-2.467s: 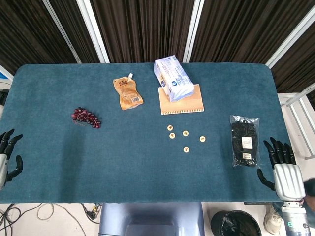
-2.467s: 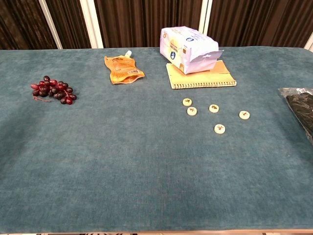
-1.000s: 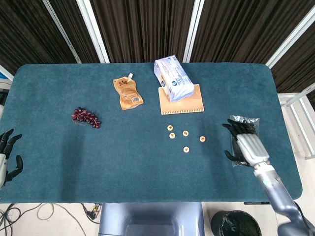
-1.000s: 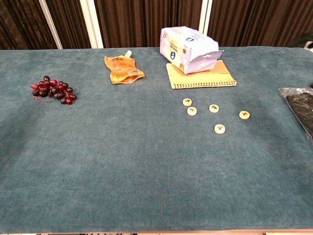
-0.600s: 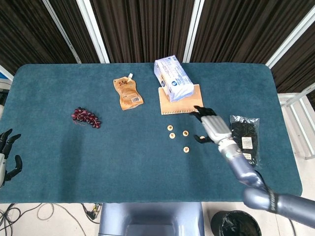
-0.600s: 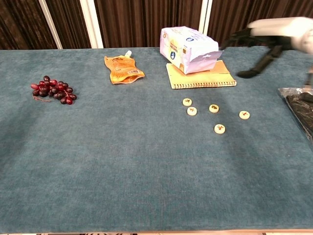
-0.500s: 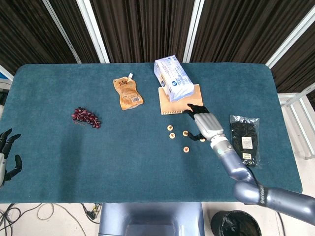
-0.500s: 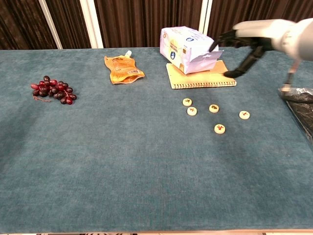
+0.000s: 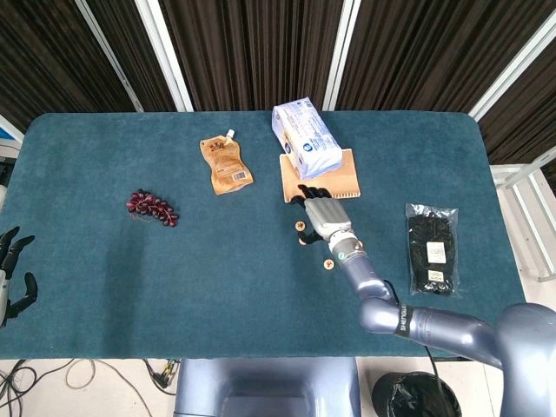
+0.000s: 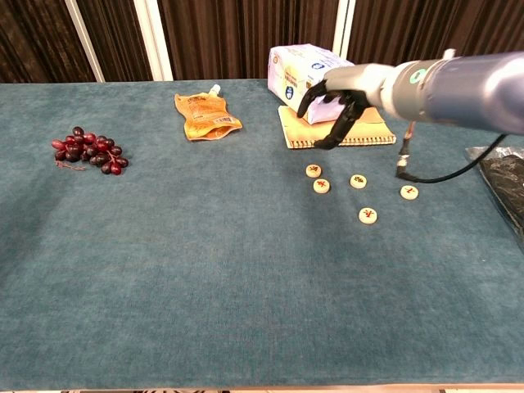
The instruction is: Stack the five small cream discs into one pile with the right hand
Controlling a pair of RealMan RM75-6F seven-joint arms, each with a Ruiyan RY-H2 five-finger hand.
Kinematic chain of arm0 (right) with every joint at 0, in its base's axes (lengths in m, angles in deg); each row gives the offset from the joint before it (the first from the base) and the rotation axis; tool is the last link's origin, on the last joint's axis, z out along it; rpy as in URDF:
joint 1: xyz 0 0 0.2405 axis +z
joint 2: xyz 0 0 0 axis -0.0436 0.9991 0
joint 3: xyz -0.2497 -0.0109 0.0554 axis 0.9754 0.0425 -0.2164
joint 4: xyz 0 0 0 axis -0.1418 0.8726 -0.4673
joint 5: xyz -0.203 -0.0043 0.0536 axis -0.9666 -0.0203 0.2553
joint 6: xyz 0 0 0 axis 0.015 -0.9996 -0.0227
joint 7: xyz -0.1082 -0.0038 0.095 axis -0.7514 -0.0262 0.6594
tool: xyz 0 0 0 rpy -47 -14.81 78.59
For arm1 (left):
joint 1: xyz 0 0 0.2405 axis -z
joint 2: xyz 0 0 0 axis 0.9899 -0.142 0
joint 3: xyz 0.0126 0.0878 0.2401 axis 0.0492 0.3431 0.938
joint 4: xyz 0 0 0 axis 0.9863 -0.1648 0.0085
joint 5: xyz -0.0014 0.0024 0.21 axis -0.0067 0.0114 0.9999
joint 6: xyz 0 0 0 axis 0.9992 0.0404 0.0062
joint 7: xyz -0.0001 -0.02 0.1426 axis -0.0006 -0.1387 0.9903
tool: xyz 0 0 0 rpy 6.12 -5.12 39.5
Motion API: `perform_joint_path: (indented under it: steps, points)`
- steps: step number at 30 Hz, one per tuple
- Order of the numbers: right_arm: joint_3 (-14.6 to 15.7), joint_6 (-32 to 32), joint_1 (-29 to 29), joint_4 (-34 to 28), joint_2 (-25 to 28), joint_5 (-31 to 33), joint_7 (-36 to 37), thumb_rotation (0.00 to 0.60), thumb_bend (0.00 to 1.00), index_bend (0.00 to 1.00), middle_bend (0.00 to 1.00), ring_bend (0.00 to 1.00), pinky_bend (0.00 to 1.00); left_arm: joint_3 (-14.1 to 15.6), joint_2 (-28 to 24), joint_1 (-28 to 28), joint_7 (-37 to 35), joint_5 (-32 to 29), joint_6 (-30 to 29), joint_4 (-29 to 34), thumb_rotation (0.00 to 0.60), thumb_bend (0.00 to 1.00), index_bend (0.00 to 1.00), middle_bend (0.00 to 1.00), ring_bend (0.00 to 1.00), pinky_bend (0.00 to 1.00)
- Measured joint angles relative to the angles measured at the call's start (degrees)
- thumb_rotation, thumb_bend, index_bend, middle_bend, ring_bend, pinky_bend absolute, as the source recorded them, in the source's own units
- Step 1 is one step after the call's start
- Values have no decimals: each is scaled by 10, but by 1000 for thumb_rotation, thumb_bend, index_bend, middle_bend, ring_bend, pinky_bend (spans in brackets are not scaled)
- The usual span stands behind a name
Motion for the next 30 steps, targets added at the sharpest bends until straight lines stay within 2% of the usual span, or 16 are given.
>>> perform_joint_path:
  steps: [7, 18, 30]
  points:
    - [6, 3, 23, 54, -45, 15, -5, 600, 406, 271, 0, 0, 0, -1, -1, 0, -2, -1, 0, -1, 600, 624, 154, 10, 0, 0]
    - [15, 22, 53, 149, -97, 55, -25, 600, 406, 383, 0, 0, 0, -1, -1, 0, -5, -1, 1, -2, 600, 625, 154, 10, 0, 0]
    - [27, 37, 50, 190, -115, 61, -26, 600, 406, 414, 0, 0, 0, -1, -2, 0, -3, -1, 1, 0, 600, 624, 154, 10, 0, 0]
